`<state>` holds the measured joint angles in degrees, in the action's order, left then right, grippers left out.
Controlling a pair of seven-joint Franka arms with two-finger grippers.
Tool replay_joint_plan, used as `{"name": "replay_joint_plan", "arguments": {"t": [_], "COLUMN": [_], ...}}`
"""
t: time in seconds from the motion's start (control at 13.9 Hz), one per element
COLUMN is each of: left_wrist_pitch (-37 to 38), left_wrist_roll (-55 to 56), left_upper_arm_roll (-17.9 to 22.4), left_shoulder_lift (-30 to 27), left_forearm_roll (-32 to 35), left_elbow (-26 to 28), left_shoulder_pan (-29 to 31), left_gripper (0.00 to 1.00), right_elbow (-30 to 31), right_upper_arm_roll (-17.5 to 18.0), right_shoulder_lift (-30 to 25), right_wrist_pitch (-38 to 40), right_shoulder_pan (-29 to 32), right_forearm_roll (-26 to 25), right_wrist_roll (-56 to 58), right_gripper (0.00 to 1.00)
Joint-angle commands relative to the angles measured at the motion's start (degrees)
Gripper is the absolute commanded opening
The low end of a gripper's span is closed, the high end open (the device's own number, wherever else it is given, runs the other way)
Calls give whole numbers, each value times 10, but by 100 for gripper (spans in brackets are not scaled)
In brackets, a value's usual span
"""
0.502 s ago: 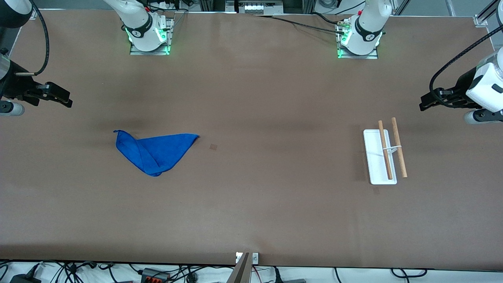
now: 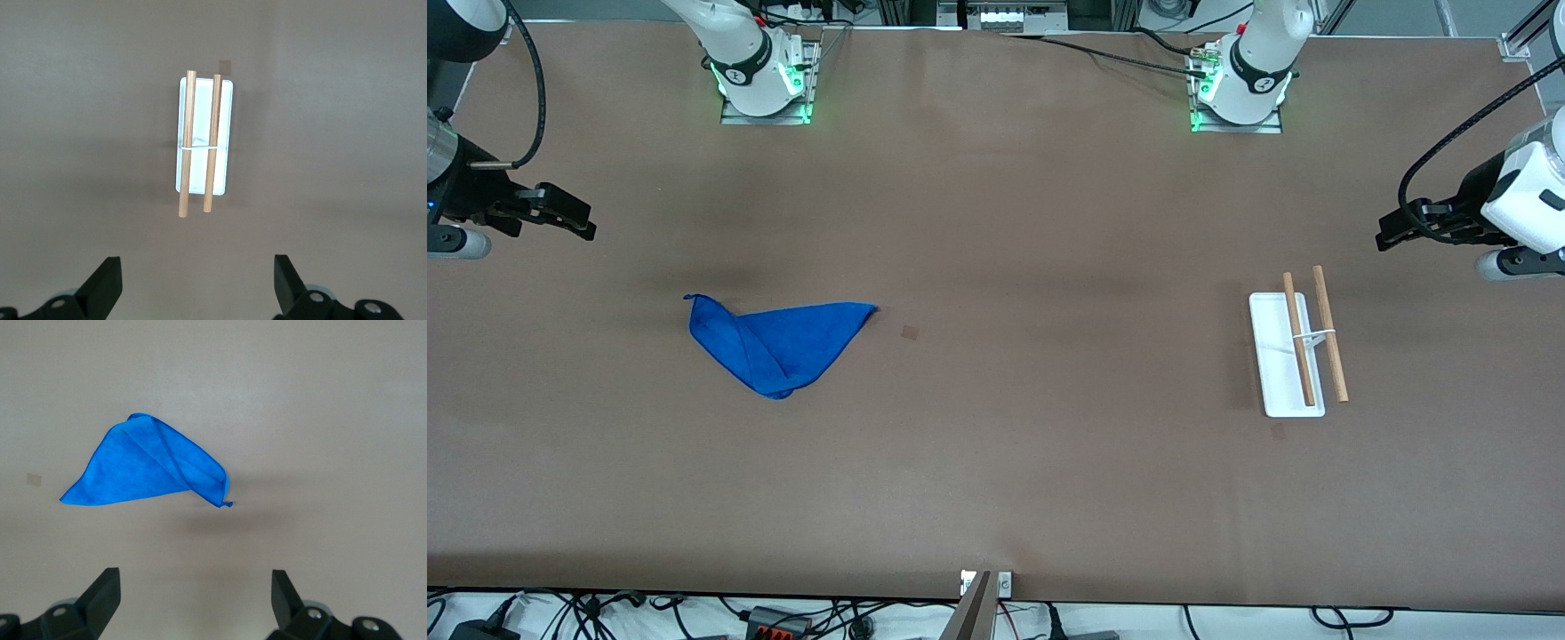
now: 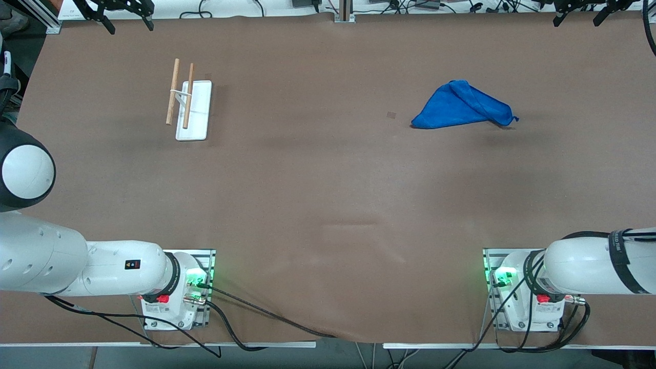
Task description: Pass towel and hang on rack
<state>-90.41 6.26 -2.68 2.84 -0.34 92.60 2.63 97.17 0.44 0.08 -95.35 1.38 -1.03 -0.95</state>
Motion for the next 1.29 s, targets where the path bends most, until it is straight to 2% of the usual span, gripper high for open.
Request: {"name": "replay_joint_plan", "arguments": {"t": [0.0,0.36,0.72,1.22], "left_wrist_pitch": [9,9,9,9], "left_wrist_roll": [-15,-15,-15,-15], "left_upper_arm_roll": [-1,-1,-1,-1], "left_shoulder_lift": [7,7,7,7], "left_forearm_roll": [-10,-11,-11,-10], "left_elbow": [-15,-15,-15,-16], "left_shoulder_pan": [5,7,7,6], "left_gripper": [100,100,100,100], "right_elbow": [14,13,9,-7], "right_upper_arm_roll": [5,6,6,-1], "right_shoulder_lift": [-13,38,161,297], "right_wrist_pitch": [-5,-3,-11,-26], "right_shoulder_pan": [6,-1,-1,5], "right_forearm_roll": [-3,-3,-8,-11], "right_wrist_roll": [9,10,10,-4], "right_gripper": [100,100,100,100]}}
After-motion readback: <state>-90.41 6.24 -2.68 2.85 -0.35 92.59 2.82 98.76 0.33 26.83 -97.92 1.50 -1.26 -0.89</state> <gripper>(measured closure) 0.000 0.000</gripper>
